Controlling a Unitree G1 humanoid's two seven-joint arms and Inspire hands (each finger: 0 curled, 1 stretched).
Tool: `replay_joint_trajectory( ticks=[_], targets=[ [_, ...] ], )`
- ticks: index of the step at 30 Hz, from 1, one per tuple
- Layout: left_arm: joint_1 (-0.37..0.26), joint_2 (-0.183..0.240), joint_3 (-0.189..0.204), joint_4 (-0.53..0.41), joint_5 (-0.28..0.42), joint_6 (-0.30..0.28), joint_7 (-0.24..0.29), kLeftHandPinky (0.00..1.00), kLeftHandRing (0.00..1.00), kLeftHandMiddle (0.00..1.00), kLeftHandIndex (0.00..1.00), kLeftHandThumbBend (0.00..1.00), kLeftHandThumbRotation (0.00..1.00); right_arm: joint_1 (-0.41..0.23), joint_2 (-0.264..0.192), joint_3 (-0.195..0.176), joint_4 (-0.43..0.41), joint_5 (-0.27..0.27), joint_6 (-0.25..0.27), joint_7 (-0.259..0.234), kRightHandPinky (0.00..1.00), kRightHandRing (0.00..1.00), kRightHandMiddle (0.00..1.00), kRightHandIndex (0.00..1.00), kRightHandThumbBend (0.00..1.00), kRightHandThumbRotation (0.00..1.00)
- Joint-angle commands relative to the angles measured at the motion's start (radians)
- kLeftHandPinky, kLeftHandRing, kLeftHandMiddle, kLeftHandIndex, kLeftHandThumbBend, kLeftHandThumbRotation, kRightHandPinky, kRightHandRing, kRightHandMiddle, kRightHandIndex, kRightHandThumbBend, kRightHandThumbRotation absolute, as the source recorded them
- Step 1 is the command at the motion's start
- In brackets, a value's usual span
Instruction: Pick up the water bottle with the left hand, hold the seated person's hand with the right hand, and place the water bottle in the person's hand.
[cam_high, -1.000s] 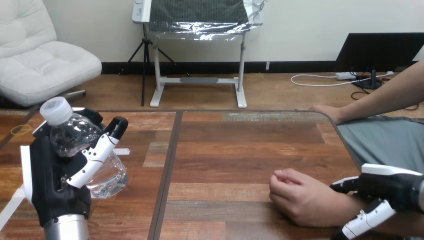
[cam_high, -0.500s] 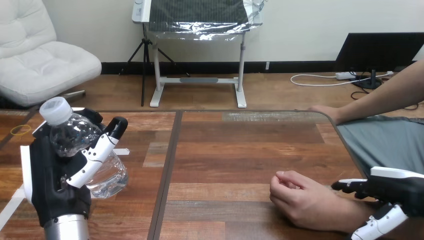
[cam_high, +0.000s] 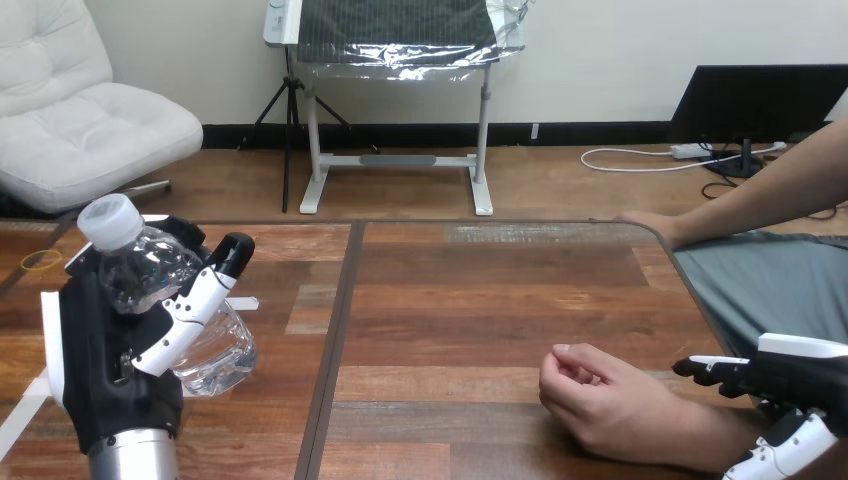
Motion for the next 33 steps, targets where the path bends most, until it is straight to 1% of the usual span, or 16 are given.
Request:
replay_joint_trajectory(
  ticks=[1, 6, 8, 12, 16, 24, 29, 33],
  targets=[
    [-0.072, -0.006, -0.006, -0.037, -0.003, -0.02, -0.007, 0.21, 0.27, 0.32, 0.37, 0.54, 0.0, 0.009, -0.039, -0.039, -0.042, 0.019, 0.01, 0.012, 0.89, 1.0, 1.0, 1.0, 0.99, 0.24],
    [-0.073, -0.01, -0.008, -0.043, -0.001, -0.008, -0.001, 0.21, 0.27, 0.32, 0.37, 0.55, 0.0, 0.008, -0.042, -0.033, -0.039, 0.017, 0.007, 0.009, 0.89, 1.0, 1.0, 1.0, 1.0, 0.2],
    [-0.074, -0.011, -0.007, -0.04, -0.001, -0.009, -0.001, 0.21, 0.27, 0.32, 0.36, 0.56, 0.0, 0.004, -0.043, -0.023, -0.039, 0.009, 0.008, 0.006, 0.89, 1.0, 1.0, 0.99, 1.0, 0.17],
    [-0.077, -0.012, -0.008, -0.036, -0.009, -0.014, -0.004, 0.21, 0.27, 0.32, 0.36, 0.56, 0.0, 0.002, -0.046, -0.005, -0.039, -0.012, -0.002, -0.002, 0.9, 1.0, 1.0, 0.98, 1.0, 0.15],
    [-0.078, -0.013, -0.008, -0.036, -0.01, -0.014, -0.004, 0.21, 0.27, 0.32, 0.36, 0.56, 0.0, 0.0, -0.039, 0.008, -0.024, -0.024, -0.022, -0.01, 0.9, 1.0, 0.99, 0.97, 1.0, 0.13],
    [-0.077, -0.012, -0.008, -0.036, -0.019, -0.015, -0.008, 0.21, 0.27, 0.32, 0.36, 0.55, 0.0, -0.013, -0.026, 0.035, -0.002, -0.036, -0.031, -0.014, 0.86, 0.98, 0.98, 0.96, 1.0, 0.08],
    [-0.077, -0.008, -0.006, -0.037, -0.025, -0.015, -0.011, 0.21, 0.27, 0.32, 0.36, 0.55, 0.0, -0.018, -0.016, 0.063, 0.026, -0.053, -0.064, -0.037, 0.82, 0.97, 0.97, 0.95, 1.0, 0.08],
    [-0.078, -0.006, -0.004, -0.036, -0.03, -0.015, -0.013, 0.21, 0.26, 0.32, 0.36, 0.55, 0.0, -0.022, -0.004, 0.083, 0.048, -0.066, -0.077, -0.057, 0.81, 0.96, 0.97, 0.94, 1.0, 0.08]
  ],
)
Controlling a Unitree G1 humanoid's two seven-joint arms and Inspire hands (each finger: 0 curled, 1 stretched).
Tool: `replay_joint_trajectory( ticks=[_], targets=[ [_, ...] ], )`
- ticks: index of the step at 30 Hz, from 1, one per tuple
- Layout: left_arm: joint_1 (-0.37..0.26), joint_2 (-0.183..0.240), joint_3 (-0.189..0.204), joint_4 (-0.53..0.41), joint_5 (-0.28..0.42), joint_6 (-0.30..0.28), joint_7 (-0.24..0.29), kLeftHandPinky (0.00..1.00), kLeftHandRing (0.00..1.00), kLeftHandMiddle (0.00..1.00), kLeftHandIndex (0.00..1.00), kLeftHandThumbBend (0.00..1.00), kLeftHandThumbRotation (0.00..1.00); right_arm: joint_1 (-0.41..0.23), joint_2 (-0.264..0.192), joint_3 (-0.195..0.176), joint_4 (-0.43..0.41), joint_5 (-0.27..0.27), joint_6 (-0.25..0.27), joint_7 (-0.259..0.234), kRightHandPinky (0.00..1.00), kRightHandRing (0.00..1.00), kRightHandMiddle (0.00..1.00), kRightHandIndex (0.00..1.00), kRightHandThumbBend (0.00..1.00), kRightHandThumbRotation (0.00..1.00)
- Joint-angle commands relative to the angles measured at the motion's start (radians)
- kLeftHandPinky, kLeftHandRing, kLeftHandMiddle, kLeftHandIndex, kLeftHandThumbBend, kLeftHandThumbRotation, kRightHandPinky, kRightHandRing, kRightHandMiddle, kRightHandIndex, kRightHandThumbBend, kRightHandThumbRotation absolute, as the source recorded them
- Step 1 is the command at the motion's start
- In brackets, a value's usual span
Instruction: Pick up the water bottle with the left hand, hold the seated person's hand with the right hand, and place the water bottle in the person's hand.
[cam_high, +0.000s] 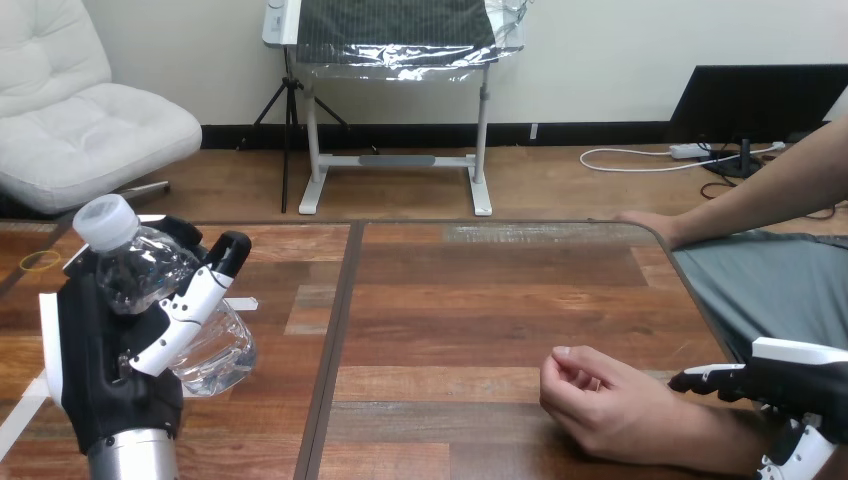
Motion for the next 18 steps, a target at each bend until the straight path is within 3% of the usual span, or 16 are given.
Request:
replay_joint_trajectory(
  ticks=[1, 18],
  targets=[
    [-0.077, -0.003, -0.003, -0.037, -0.008, -0.015, -0.012, 0.21, 0.26, 0.32, 0.36, 0.55, 0.0, -0.027, 0.005, 0.046, 0.042, -0.021, -0.025, -0.019, 0.81, 0.96, 0.96, 0.94, 1.0, 0.08],
    [-0.075, -0.001, 0.005, -0.042, -0.01, -0.015, -0.006, 0.2, 0.26, 0.32, 0.36, 0.54, 0.0, -0.071, 0.043, 0.159, 0.192, -0.109, -0.145, -0.125, 0.76, 0.89, 0.9, 0.89, 0.99, 0.12]
  ],
)
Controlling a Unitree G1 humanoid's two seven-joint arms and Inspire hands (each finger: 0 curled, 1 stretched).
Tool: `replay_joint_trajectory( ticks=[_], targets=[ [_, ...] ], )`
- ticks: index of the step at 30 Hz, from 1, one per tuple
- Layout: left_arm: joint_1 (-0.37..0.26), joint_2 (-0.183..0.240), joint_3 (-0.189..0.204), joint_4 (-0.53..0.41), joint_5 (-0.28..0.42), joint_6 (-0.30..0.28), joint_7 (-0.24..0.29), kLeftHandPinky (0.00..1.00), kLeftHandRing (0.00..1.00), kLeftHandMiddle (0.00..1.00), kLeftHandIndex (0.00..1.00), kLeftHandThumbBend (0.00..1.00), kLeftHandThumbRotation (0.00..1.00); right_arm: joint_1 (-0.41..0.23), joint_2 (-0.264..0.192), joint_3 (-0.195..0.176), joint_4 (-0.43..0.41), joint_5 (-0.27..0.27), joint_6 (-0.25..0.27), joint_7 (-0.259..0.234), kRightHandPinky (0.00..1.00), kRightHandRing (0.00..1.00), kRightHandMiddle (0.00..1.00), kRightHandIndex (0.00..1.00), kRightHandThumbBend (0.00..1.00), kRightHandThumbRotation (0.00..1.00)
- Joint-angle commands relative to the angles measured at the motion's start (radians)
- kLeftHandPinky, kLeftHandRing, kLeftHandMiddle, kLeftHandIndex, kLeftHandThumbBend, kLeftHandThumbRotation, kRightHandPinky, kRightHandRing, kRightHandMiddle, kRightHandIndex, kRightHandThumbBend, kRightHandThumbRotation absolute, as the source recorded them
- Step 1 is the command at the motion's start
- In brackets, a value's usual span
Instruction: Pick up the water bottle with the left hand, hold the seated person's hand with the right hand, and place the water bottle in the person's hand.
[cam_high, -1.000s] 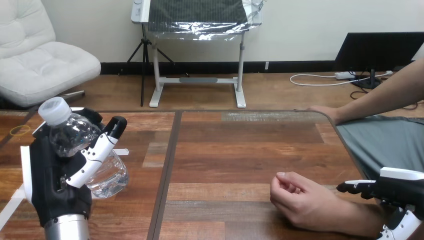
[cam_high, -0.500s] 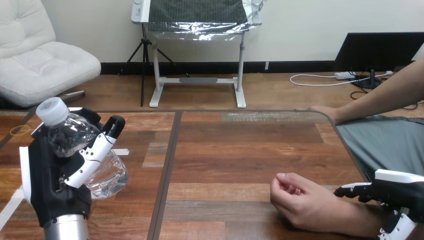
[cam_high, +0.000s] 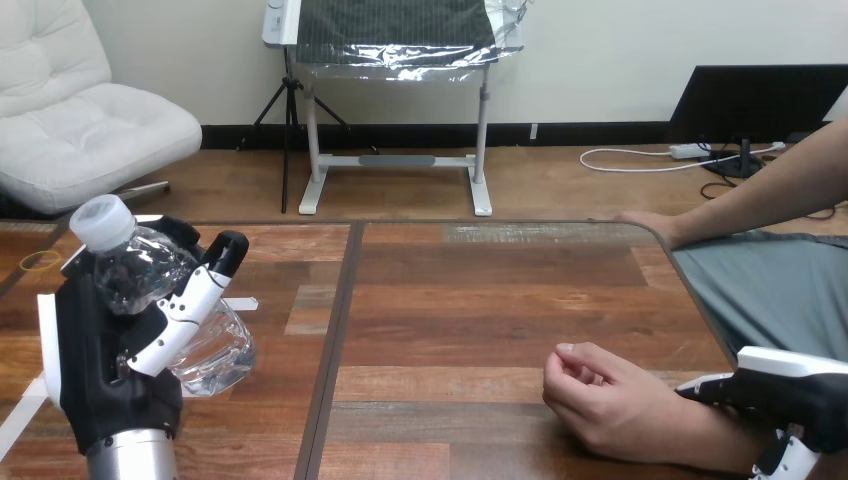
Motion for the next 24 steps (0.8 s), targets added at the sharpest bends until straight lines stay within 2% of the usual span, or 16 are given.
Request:
replay_joint_trajectory(
  ticks=[1, 9, 16, 24],
  targets=[
    [-0.075, -0.002, 0.003, -0.043, -0.004, -0.015, -0.005, 0.2, 0.26, 0.32, 0.36, 0.54, 0.0, -0.036, 0.038, 0.061, 0.081, -0.034, -0.031, -0.029, 0.76, 0.89, 0.9, 0.89, 0.99, 0.12],
    [-0.074, 0.0, 0.006, -0.043, -0.007, -0.021, -0.007, 0.2, 0.26, 0.32, 0.36, 0.54, 0.0, -0.062, 0.059, 0.114, 0.157, -0.095, -0.074, -0.089, 0.73, 0.84, 0.87, 0.86, 0.96, 0.14],
    [-0.072, 0.0, 0.008, -0.049, -0.008, -0.018, -0.006, 0.2, 0.26, 0.32, 0.36, 0.54, 0.0, -0.081, 0.074, 0.156, 0.225, -0.161, -0.135, -0.172, 0.67, 0.8, 0.83, 0.82, 0.94, 0.14],
    [-0.071, -0.001, 0.009, -0.051, -0.003, -0.019, -0.002, 0.2, 0.26, 0.32, 0.36, 0.53, 0.0, -0.093, 0.093, 0.179, 0.27, -0.21, -0.151, -0.235, 0.61, 0.76, 0.78, 0.76, 0.92, 0.14]
  ],
)
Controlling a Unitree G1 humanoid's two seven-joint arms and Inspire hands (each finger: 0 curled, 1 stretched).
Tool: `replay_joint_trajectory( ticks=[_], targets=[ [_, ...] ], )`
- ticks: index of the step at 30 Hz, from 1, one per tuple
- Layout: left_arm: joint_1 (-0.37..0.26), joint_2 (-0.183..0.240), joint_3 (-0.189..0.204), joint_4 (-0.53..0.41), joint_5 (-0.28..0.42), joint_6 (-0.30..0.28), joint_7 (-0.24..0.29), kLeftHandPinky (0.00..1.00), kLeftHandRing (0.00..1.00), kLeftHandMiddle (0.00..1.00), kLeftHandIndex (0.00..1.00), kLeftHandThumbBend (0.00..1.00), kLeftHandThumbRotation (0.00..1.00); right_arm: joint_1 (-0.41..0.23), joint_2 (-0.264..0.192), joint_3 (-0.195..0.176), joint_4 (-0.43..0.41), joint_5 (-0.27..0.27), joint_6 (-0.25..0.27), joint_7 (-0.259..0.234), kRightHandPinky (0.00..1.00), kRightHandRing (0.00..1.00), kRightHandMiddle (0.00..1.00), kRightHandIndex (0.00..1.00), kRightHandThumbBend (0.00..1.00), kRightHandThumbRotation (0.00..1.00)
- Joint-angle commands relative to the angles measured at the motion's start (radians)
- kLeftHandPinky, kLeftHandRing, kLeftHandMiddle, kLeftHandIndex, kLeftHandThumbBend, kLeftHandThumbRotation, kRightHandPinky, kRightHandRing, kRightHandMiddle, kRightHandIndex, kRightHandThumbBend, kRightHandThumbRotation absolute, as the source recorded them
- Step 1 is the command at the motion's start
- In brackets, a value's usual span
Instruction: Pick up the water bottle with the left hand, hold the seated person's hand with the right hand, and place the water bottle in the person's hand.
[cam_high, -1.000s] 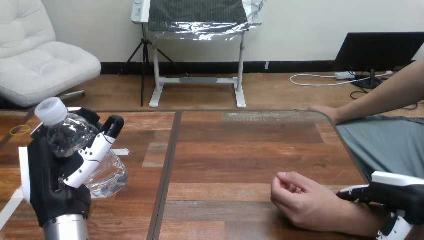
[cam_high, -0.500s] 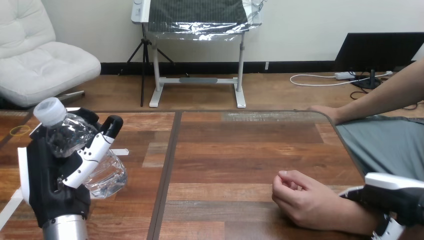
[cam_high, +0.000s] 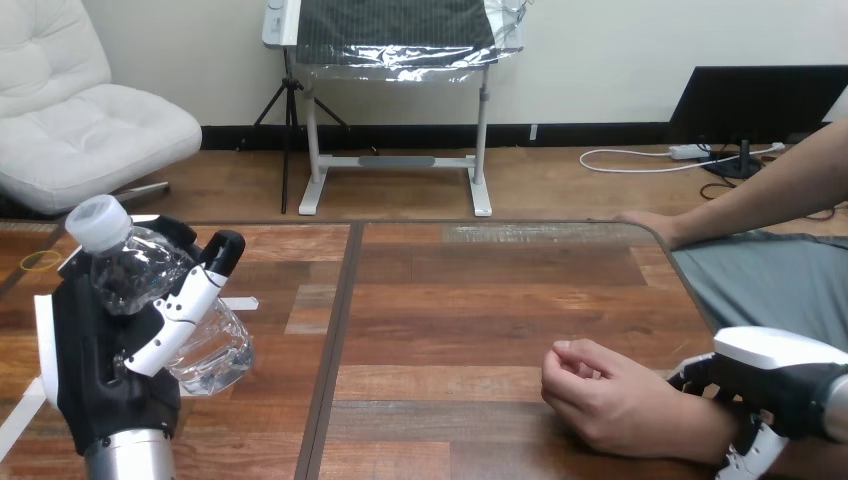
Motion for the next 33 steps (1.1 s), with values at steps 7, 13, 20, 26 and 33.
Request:
replay_joint_trajectory(
  ticks=[7, 13, 20, 26, 33],
  targets=[
    [-0.066, 0.001, 0.007, -0.056, 0.009, -0.017, 0.001, 0.2, 0.26, 0.32, 0.36, 0.54, 0.0, -0.018, 0.058, 0.089, 0.129, -0.109, 0.034, -0.042, 0.57, 0.73, 0.76, 0.73, 0.89, 0.14],
    [-0.063, 0.002, 0.009, -0.057, 0.006, -0.018, -0.001, 0.2, 0.26, 0.32, 0.36, 0.54, 0.0, -0.036, 0.069, 0.114, 0.169, -0.148, 0.034, -0.07, 0.51, 0.67, 0.72, 0.69, 0.85, 0.13],
    [-0.06, 0.001, 0.011, -0.061, 0.004, -0.014, 0.002, 0.21, 0.26, 0.32, 0.37, 0.55, 0.0, -0.041, 0.08, 0.122, 0.197, -0.16, 0.025, -0.115, 0.33, 0.48, 0.57, 0.61, 0.83, 0.09],
    [-0.057, 0.0, 0.012, -0.065, 0.0, -0.009, 0.002, 0.21, 0.27, 0.32, 0.37, 0.56, 0.0, -0.044, 0.081, 0.132, 0.218, -0.171, 0.012, -0.15, 0.25, 0.38, 0.5, 0.57, 0.84, 0.05],
    [-0.056, -0.001, 0.015, -0.064, -0.004, -0.012, -0.001, 0.21, 0.27, 0.33, 0.37, 0.56, 0.0, -0.049, 0.081, 0.134, 0.24, -0.16, -0.002, -0.161, 0.21, 0.35, 0.46, 0.46, 0.86, 0.01]
  ],
)
